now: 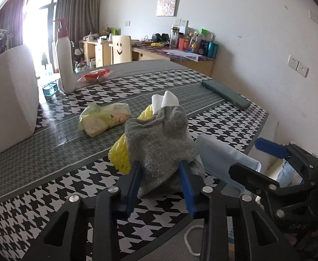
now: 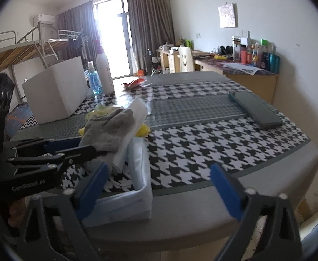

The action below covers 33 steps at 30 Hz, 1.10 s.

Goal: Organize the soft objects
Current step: 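Grasp the grey sock with the left tool while the right tool grasps the blue face mask, then lift and carry the sock and mask toward the white foam box with both tools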

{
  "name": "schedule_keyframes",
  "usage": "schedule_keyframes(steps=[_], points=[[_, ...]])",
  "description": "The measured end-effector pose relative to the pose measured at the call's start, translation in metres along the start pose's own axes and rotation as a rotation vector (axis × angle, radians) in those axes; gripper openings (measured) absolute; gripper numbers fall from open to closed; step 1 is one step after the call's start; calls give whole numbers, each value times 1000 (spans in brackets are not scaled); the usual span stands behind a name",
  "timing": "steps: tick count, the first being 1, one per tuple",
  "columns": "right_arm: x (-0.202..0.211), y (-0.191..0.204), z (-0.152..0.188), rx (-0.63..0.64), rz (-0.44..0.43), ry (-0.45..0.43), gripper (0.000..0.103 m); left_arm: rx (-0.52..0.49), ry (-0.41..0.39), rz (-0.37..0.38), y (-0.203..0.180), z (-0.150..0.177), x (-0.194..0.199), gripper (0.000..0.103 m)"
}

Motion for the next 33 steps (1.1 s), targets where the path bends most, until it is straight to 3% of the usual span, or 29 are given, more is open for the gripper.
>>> schedule_keyframes(steps=[6, 8, 10, 14, 21, 33], points=[[-2, 2, 8, -8, -33, 42, 64, -4, 7, -3, -1, 1, -3, 17], [-3, 4, 11, -4, -50, 56, 47, -15, 6, -5, -2, 1, -3, 13], [-4, 7, 14, -5, -60, 71, 37, -20, 2, -2, -3, 1, -1, 10], [-3, 7, 16, -6, -61, 76, 24, -11, 0, 8, -2, 0, 1, 7], [8, 0, 5, -23, -34, 42, 20, -4, -59, 30, 1, -11, 21, 6], [24, 0, -20, -22, 9, -37, 20, -14, -180, 2, 7, -38, 65, 6]])
Point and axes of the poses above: each gripper's, at about its wrist camera, not at the fingertips, and x roughly against the way its jaws point, y to its left, z to its underside, the point moved 8 cm from there along -x, roughly the way its jaws point
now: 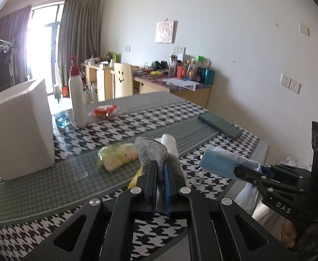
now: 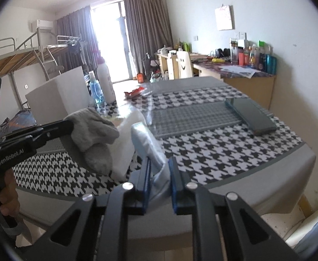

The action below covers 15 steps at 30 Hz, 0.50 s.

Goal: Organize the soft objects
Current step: 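Lift and carry the sock and mask toward the white foam box with both tools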

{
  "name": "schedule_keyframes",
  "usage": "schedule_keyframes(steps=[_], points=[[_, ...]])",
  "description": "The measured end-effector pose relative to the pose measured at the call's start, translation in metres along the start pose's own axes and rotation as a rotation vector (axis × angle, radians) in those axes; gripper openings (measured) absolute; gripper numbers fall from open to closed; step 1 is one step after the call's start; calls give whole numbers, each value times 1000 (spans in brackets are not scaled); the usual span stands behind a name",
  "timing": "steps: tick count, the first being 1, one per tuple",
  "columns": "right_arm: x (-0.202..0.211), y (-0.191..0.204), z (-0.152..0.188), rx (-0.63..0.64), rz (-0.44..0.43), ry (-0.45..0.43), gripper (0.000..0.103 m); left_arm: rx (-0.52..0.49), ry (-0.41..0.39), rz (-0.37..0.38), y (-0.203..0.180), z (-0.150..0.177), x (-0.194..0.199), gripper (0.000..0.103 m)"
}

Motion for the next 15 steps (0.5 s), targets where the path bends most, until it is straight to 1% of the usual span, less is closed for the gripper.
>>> schedule_keyframes(steps=[7, 10, 15], points=[[8, 7, -15, 8, 3, -36, 20, 0, -59, -29, 11, -16, 19, 6], [14, 13, -22, 21, -1, -65, 20, -4, -82, -43, 15, -22, 28, 6], [18, 23, -32, 45, -5, -89, 20, -13, -102, -80, 23, -27, 40, 6]])
Point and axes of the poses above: each gripper's, at about its wrist camera, not at the fingertips, and x roughly against the way its jaws point, y to its left, z to its underside, the point moved 8 cm from there along -x, roughly the way its jaws point
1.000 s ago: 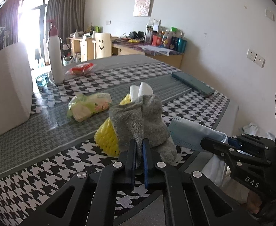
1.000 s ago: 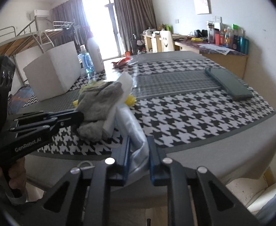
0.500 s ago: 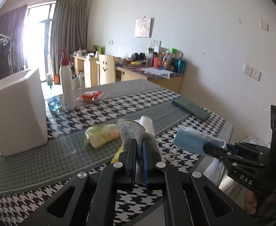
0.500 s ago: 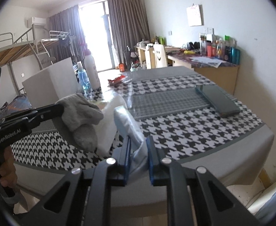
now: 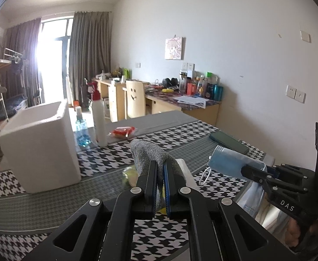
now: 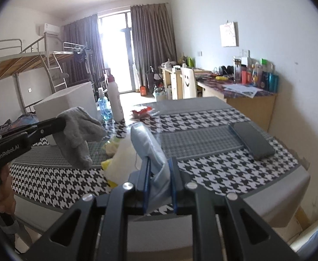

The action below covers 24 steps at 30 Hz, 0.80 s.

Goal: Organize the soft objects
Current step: 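Lift and carry the sock and mask toward the white foam box with both tools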

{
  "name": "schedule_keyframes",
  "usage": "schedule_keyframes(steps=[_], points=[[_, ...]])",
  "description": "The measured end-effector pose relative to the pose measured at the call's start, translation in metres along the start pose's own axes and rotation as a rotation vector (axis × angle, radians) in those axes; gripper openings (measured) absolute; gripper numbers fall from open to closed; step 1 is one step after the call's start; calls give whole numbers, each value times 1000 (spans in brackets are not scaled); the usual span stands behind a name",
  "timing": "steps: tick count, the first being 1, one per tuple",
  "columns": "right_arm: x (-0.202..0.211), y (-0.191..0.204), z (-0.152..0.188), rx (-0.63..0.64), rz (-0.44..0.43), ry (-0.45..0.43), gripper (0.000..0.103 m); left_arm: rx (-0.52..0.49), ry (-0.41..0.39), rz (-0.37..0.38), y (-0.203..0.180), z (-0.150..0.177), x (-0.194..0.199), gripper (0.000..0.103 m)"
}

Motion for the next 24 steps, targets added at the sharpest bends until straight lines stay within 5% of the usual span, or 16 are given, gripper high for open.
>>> schedule_keyframes(steps=[24], points=[[-23, 53, -38, 55, -124, -40, 20, -4, -57, -122, 50, -17, 27, 6]])
Point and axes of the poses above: each gripper's, at about its wrist camera, not at the fingertips, and x roughly against the way its jaws point, y to its left, z to its underside, the point moved 8 cm from there along -x, roughly the way its jaws point
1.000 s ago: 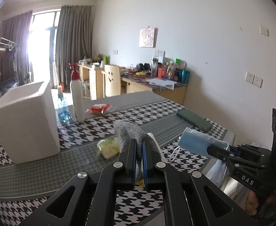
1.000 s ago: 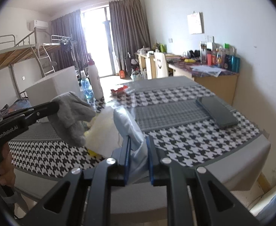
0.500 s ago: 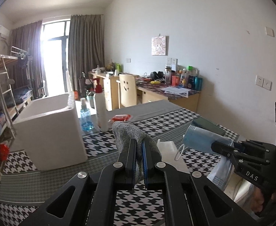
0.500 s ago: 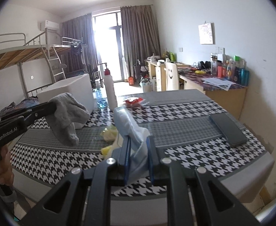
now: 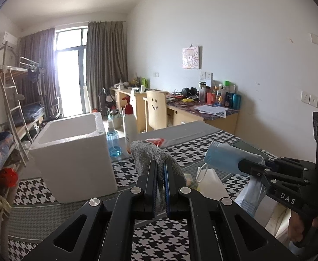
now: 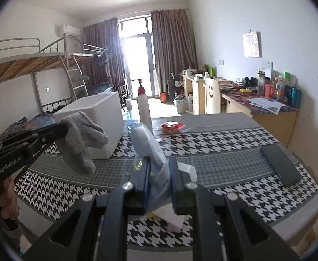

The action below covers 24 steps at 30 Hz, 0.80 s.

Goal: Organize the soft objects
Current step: 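Lift and carry the sock and mask toward the white foam box with both tools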

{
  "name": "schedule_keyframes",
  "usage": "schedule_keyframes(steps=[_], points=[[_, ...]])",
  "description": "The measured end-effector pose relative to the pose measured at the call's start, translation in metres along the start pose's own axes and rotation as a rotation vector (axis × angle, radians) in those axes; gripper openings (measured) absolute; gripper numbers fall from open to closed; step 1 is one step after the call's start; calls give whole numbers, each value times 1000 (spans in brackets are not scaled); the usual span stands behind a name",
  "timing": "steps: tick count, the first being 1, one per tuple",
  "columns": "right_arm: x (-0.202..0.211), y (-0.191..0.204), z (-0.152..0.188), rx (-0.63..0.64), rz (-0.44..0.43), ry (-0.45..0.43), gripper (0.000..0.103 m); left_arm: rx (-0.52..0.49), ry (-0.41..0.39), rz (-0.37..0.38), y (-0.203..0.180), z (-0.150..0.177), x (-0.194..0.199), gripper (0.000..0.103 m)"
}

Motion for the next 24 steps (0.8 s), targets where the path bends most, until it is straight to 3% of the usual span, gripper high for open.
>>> schedule_keyframes(steps=[24], points=[[-33, 28, -45, 58, -75, -19, 20, 26, -20, -118, 50, -37, -9, 6]])
Point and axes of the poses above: each gripper's, at about its wrist camera, not at the fingertips, and x roughly against the way its jaws point, y to its left, z to its underside, the point moved 8 cm from there along -x, roughly the way its jaws point
